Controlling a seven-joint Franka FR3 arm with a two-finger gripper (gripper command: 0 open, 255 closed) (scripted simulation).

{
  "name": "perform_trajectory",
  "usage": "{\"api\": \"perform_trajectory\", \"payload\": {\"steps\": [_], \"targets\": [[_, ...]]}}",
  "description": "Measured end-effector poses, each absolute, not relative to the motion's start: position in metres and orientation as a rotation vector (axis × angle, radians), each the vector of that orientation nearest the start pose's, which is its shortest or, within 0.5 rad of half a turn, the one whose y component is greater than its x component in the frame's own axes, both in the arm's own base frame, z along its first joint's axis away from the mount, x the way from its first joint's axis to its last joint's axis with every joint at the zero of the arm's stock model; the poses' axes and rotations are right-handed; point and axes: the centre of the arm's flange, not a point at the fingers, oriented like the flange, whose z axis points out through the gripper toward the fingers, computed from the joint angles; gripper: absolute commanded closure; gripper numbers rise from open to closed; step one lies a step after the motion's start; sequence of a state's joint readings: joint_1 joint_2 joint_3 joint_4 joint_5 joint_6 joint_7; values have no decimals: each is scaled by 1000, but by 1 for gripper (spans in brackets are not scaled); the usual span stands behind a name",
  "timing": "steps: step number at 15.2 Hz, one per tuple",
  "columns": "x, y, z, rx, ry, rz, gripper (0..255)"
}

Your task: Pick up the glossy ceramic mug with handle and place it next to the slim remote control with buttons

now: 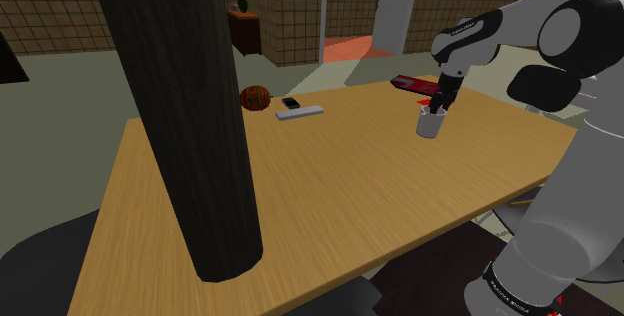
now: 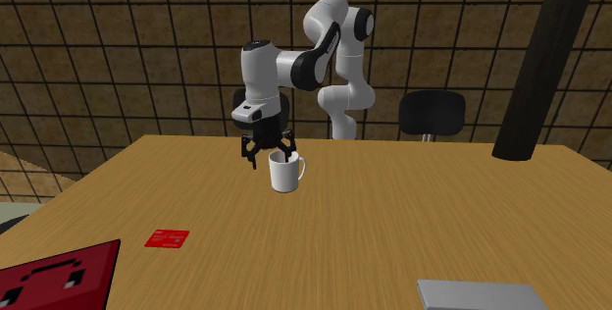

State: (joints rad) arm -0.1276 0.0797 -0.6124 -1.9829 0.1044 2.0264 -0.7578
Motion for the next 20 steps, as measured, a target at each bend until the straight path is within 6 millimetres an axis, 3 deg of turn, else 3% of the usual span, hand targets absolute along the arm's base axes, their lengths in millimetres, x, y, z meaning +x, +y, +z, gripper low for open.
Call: {"api": "perform_trajectory", "payload": {"steps": [10, 20], "targets": [[427, -374, 431, -3092, 44, -26, 255], [427, -375, 478, -3093, 43, -27, 255]]}}
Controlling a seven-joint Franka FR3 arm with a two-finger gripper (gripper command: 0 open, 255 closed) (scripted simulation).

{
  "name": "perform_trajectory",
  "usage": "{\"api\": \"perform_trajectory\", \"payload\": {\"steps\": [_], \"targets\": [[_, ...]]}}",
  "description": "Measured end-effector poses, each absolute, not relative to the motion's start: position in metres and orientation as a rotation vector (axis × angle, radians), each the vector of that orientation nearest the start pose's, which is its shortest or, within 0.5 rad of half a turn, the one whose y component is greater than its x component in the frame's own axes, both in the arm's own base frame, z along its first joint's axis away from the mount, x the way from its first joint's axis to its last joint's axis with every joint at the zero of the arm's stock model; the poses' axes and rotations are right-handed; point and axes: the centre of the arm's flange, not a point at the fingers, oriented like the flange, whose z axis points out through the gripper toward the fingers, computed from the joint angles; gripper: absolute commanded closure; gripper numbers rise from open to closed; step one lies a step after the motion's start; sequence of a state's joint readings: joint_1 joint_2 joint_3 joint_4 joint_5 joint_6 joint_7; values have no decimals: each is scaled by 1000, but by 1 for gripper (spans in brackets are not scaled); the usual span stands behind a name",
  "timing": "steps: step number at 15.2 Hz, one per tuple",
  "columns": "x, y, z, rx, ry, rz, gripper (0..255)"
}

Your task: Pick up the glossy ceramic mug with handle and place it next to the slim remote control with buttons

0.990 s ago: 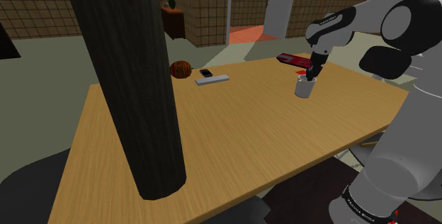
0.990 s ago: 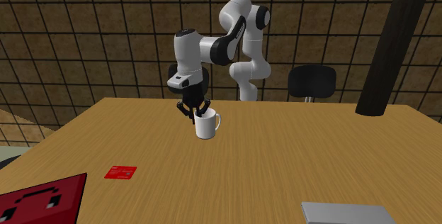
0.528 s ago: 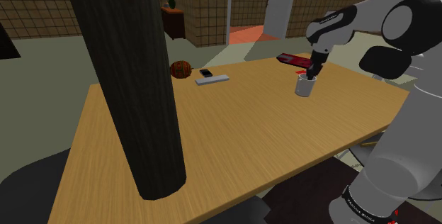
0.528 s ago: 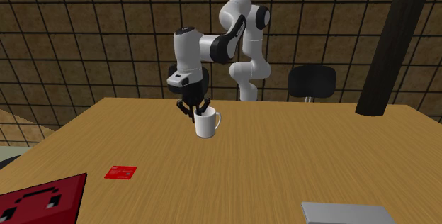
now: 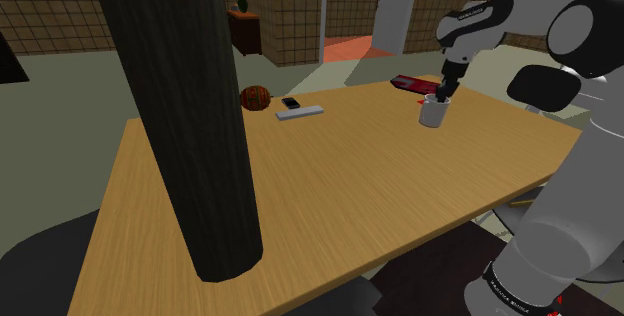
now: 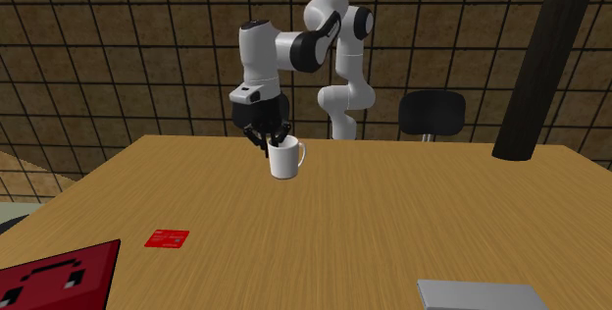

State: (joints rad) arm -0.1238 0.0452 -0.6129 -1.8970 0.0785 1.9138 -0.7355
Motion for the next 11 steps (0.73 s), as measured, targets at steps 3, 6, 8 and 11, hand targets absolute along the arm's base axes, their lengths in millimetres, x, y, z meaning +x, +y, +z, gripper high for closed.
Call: {"api": "perform_trajectory", "payload": {"steps": [3, 6, 8, 11], "targets": [[425, -375, 494, -3093, 43, -27, 255], [426, -375, 508, -3092, 43, -27, 255], [427, -374, 520, -3092, 44, -27, 255], [427, -374, 535, -3093, 43, -27, 255]]}}
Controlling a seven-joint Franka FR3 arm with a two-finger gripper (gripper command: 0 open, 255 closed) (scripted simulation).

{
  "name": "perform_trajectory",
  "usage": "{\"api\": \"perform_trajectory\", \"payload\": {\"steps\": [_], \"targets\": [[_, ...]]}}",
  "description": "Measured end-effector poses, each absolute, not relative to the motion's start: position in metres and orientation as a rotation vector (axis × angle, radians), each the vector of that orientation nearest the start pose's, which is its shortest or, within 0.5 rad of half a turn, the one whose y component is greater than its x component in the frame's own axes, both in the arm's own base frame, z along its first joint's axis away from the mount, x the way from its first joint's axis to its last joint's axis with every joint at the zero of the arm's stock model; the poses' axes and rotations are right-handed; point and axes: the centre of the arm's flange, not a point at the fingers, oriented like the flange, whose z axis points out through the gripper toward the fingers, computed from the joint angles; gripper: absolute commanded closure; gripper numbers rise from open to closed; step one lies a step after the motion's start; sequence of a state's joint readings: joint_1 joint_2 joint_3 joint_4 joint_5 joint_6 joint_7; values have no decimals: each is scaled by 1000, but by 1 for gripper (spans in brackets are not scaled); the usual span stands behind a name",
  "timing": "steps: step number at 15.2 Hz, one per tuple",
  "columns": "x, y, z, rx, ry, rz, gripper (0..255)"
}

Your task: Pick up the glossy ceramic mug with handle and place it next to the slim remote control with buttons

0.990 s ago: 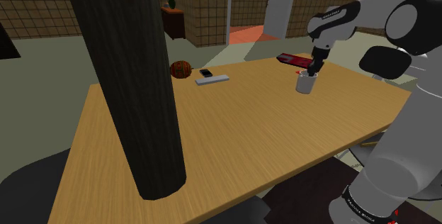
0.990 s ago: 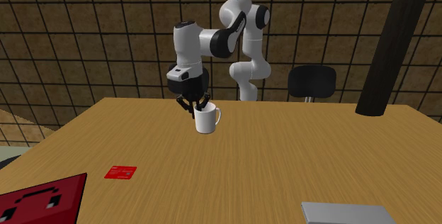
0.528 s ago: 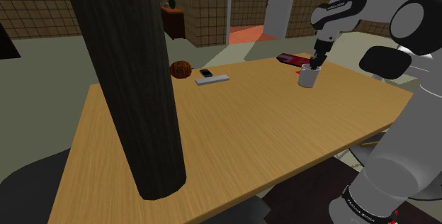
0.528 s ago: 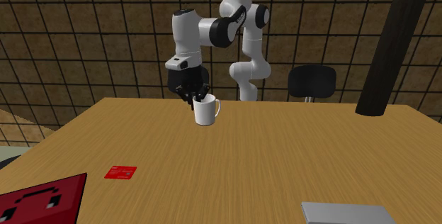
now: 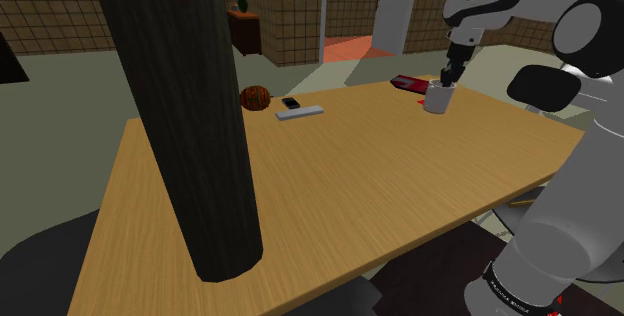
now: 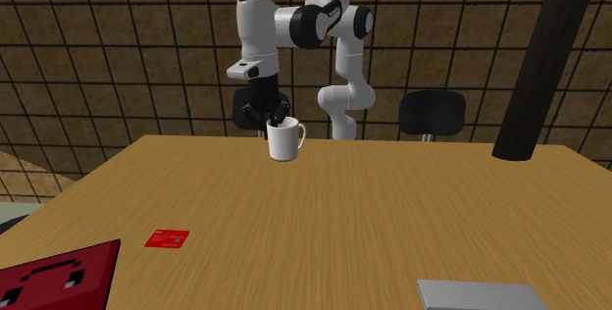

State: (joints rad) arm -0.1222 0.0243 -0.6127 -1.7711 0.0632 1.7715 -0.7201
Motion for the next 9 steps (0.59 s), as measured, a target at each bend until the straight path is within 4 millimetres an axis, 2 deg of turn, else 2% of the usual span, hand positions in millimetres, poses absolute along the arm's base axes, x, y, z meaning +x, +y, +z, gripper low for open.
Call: {"api": "perform_trajectory", "payload": {"steps": [9], "targets": [[426, -374, 584, -3092, 44, -27, 255]]}}
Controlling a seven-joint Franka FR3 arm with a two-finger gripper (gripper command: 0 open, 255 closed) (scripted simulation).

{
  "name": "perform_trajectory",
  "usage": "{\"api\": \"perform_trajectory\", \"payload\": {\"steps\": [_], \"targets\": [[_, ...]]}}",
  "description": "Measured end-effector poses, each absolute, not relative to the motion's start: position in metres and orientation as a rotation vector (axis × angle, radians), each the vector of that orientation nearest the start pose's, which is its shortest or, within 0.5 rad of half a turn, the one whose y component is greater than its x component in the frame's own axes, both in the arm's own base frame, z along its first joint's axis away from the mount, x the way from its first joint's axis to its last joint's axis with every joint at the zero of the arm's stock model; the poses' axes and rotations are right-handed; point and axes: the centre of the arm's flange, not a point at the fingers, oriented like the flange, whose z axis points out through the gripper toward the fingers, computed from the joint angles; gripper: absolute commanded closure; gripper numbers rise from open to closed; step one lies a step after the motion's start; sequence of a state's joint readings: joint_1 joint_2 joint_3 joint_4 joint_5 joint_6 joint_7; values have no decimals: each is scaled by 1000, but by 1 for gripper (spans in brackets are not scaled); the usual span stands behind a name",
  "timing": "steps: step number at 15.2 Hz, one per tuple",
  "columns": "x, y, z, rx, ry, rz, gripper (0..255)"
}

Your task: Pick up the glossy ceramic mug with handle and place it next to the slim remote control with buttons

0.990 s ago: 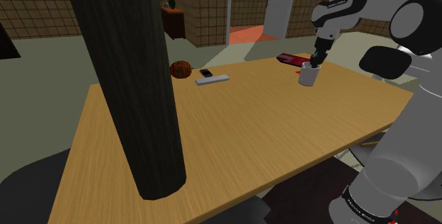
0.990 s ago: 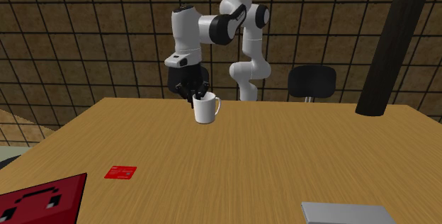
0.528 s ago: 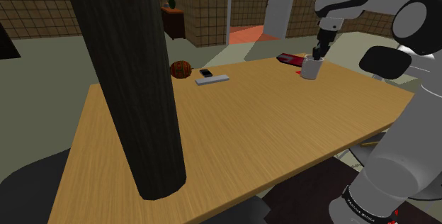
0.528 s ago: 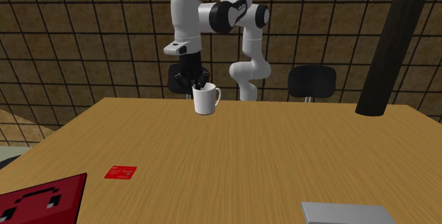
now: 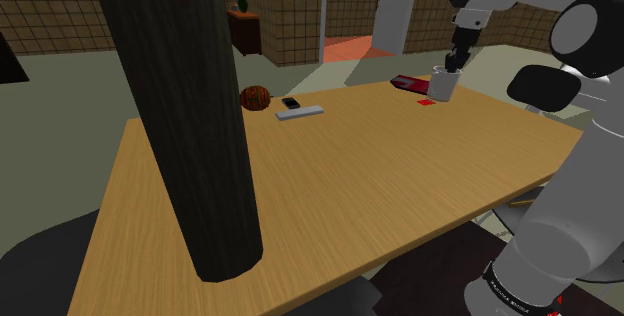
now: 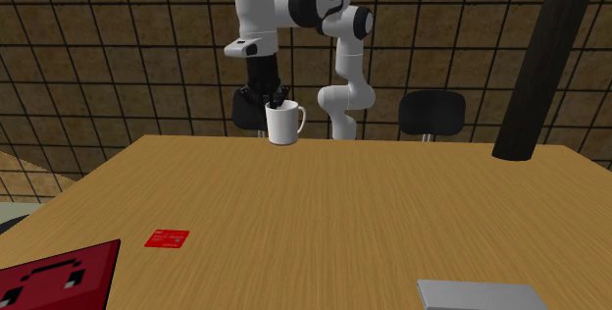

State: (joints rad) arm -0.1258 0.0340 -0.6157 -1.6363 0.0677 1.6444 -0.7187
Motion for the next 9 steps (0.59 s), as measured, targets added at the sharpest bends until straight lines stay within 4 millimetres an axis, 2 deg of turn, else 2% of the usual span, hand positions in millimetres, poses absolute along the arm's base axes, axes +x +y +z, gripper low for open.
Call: {"api": "perform_trajectory", "payload": {"steps": [4, 9], "targets": [[431, -371, 600, -3092, 44, -27, 255], [472, -330, 590, -3092, 42, -26, 255]]}}
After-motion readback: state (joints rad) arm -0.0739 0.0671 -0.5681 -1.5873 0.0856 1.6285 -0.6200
